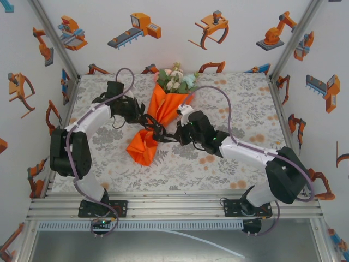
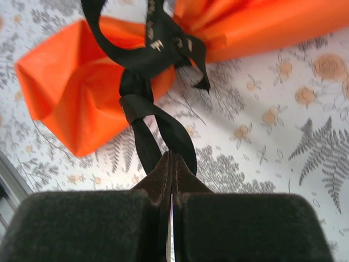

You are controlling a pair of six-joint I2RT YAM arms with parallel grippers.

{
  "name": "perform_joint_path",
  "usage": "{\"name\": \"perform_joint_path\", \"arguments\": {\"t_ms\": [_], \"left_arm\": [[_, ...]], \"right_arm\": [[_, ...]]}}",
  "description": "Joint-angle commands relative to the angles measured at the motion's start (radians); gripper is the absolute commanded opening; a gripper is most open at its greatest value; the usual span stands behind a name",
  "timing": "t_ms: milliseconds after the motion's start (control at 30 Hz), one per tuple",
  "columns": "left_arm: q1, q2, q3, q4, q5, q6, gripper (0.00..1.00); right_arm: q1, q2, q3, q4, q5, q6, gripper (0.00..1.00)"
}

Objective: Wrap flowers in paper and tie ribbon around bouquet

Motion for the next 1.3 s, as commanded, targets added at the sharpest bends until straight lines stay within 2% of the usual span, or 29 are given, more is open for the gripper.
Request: {"name": "perform_joint_path", "arguments": {"t_ms": [0, 200, 433, 567, 833, 1033, 1267], "left_arm": [[0.005, -0.061, 0.045, 0.009, 0.021, -0.024, 0.11], [0.006, -0.063, 0.082, -0.006, 0.035, -0.029, 0.11], [0.017, -0.053, 0.147, -0.062, 0.013, -0.02, 0.13], [0.021, -0.029, 0.193, -0.101, 0.002, -0.027, 0.13], [0.023, -0.007, 0.232, -0.092, 0.024, -0.06, 0.13], [0.035, 0.008, 0.254, -0.123, 0.027, -0.034, 0.13], [0.058, -0.002, 0.246, -0.145, 0.067, 0.054, 0.11]], "right_arm": [[0.035, 0.031, 0.06, 0.088, 0.084, 0.018, 0.0], [0.067, 0.114, 0.086, 0.267, 0.134, 0.085, 0.0], [0.117, 0.196, 0.185, 0.374, 0.171, -0.019, 0.0], [0.119, 0.195, 0.238, 0.395, 0.261, -0.058, 0.0], [0.119, 0.199, 0.308, 0.442, 0.363, -0.14, 0.0], [0.142, 0.227, 0.232, 0.471, 0.287, -0.075, 0.0], [0.195, 0.317, 0.193, 0.453, 0.268, -0.018, 0.0]]}}
